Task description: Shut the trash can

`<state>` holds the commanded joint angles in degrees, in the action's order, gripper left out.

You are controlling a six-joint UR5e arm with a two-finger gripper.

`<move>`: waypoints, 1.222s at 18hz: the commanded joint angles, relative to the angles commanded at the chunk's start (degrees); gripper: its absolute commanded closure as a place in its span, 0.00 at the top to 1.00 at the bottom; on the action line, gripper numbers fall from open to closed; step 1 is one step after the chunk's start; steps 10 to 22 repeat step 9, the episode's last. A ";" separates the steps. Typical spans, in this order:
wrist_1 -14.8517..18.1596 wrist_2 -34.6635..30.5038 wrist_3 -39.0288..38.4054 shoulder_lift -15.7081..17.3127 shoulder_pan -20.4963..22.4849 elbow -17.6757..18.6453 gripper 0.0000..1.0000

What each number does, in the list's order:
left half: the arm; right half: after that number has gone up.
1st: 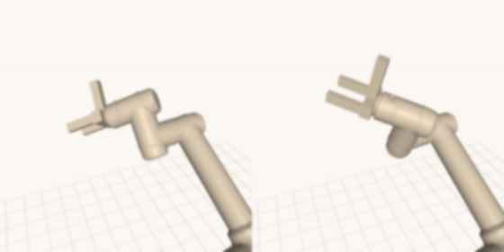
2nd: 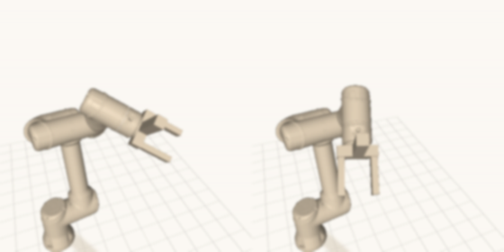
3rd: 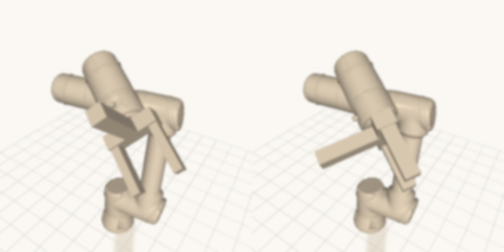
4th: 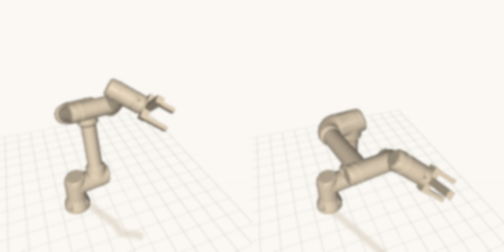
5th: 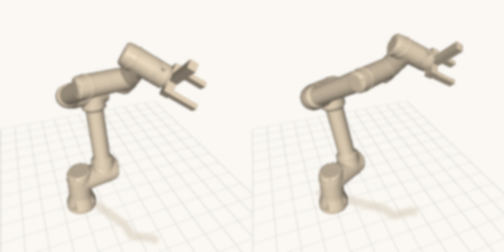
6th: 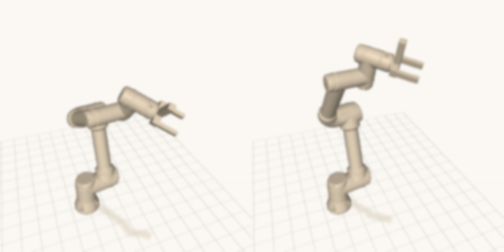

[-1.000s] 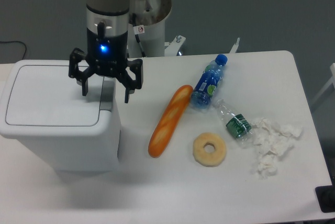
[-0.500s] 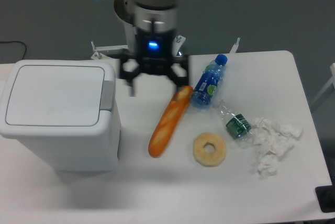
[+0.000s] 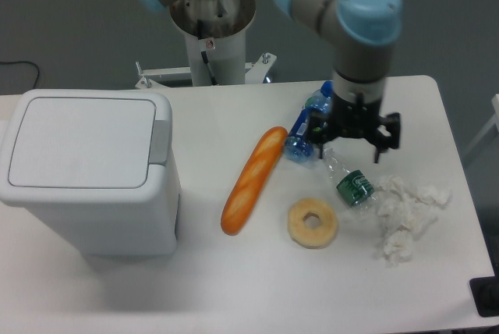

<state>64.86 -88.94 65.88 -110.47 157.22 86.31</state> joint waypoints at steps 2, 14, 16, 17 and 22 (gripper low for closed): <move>0.09 -2.54 7.48 -2.20 1.33 -1.67 1.00; -4.57 -4.31 15.76 -7.13 5.98 -3.43 1.00; -4.57 -4.31 15.76 -7.13 5.98 -3.43 1.00; -4.57 -4.31 15.76 -7.13 5.98 -3.43 1.00; -4.57 -4.31 15.76 -7.13 5.98 -3.43 1.00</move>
